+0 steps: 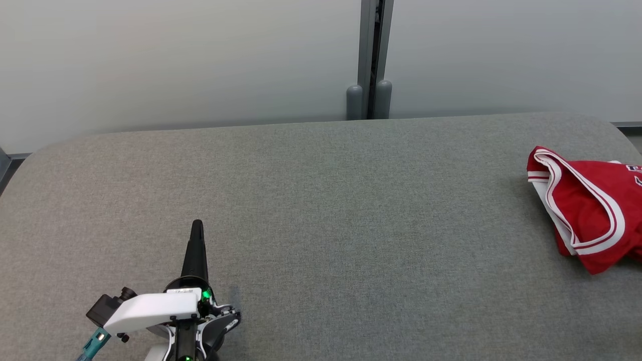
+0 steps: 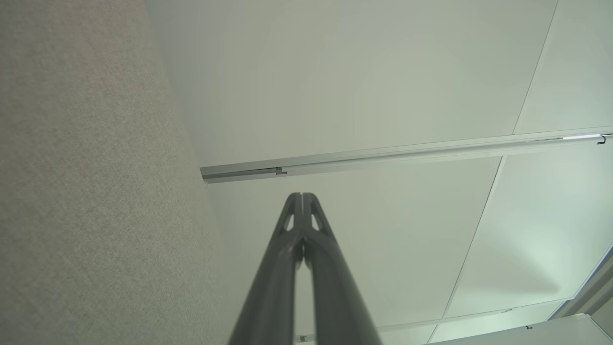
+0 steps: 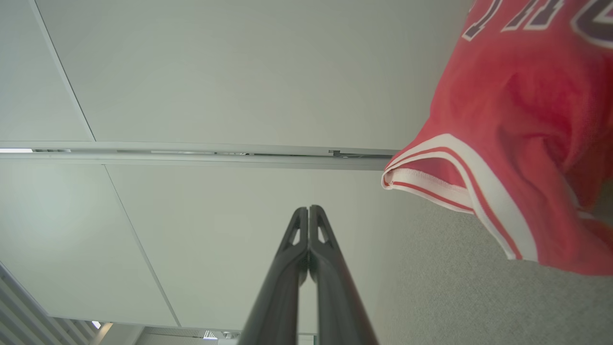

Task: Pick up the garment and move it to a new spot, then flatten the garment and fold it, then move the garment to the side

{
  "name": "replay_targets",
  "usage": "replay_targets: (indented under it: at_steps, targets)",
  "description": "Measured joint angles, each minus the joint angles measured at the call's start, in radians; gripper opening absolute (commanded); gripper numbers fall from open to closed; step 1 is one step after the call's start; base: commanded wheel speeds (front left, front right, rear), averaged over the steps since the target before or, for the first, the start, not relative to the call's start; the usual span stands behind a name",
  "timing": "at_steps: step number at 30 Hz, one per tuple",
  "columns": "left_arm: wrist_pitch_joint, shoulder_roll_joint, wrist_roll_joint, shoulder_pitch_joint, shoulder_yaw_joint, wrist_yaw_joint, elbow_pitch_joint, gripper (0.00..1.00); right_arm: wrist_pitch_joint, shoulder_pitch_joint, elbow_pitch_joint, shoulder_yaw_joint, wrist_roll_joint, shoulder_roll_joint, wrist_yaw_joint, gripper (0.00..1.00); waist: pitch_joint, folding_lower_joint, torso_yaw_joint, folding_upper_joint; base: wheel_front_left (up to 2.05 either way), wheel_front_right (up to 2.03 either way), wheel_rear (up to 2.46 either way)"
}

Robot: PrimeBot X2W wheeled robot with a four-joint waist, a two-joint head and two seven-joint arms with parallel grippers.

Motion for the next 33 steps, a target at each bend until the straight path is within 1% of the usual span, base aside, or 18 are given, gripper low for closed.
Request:
replay_targets:
  at_steps: [33]
  targets:
    - [0.000,0.000,0.000,0.000,0.000,0.000,0.000,0.00,0.000,0.000,0.000,0.004,0.002,-0.001,0.000,0.00,0.000,0.0001,0.000,0.0000,0.00,0.00,0.00]
